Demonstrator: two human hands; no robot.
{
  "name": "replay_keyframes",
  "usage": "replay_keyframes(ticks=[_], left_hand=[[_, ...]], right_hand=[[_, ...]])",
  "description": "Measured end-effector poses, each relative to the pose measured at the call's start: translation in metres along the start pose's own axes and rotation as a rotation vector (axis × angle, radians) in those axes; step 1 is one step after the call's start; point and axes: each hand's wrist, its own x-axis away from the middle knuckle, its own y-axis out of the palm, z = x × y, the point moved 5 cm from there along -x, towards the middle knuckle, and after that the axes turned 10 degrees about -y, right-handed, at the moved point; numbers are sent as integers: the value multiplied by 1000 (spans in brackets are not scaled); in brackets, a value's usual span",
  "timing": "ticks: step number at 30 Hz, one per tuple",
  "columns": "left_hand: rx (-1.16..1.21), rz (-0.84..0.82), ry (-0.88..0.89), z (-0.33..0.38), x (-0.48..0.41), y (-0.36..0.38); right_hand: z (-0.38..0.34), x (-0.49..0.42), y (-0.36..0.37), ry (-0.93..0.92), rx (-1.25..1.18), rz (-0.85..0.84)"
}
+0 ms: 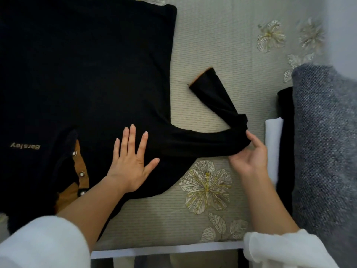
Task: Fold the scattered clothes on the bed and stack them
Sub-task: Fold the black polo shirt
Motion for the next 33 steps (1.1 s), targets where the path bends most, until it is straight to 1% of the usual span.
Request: replay_keyframes(ticks=[2, 5, 7, 8, 9, 10, 12, 13, 15, 16, 17, 18, 19, 20, 21, 22, 23, 24, 25, 28, 29, 31, 33], left_hand=[[-4, -13, -9, 0, 0, 0], [0, 6, -18, 1, -1, -1], [39, 78, -32, 4, 2, 2], [57, 145, -11, 10, 6, 4], [72, 204, 35, 18, 11, 7], [89, 225, 98, 28, 18, 12], [88, 188, 222, 46, 29, 27], [96, 170, 242, 51, 33, 32], [138, 148, 229, 52, 36, 32], [160, 155, 222, 51, 35, 30], [179, 160, 218, 50, 35, 28], [192, 152, 220, 49, 34, 26], [184, 138, 229, 48, 34, 26], [160, 127, 242, 47, 34, 26], [132, 125, 262, 46, 34, 27], [107, 126, 280, 44, 34, 28], [97, 120, 299, 43, 34, 29], [94, 111, 311, 42, 35, 28], [90, 103, 317, 41, 33, 31], [87, 142, 325, 40, 34, 28], [77, 160, 324, 40, 34, 29], [33, 130, 327, 41, 37, 35], [5, 132, 347, 42, 44, 40]], right_hand=[[-7, 2, 14, 17, -24, 18], [-27, 16, 40, -52, -9, 32], [-39, 35, 53, -132, -10, 94], [-44, 47, 61, -187, -21, 132], [-47, 58, 67, -257, -32, 173], [-49, 68, 73, -339, -41, 211], [-47, 84, 87, -572, -5, 304], [-45, 89, 99, -719, 83, 315], [-31, 96, 135, -1008, 324, 227], [-18, 96, 160, -1106, 466, 133], [-1, 97, 187, -1164, 628, -1], [20, 97, 215, -1190, 821, -177], [45, 97, 239, -1161, 1032, -397], [74, 95, 258, -1057, 1234, -659], [105, 92, 265, -870, 1415, -916], [130, 90, 262, -683, 1587, -1100], [147, 87, 254, -570, 1752, -1191], [155, 82, 242, -540, 1890, -1208], [156, 78, 230, -559, 1976, -1179], [151, 63, 190, -572, 2088, -1051], [150, 59, 176, -562, 2154, -1041], [149, 52, 154, -545, 2300, -1043], [148, 47, 144, -542, 2373, -1023]])
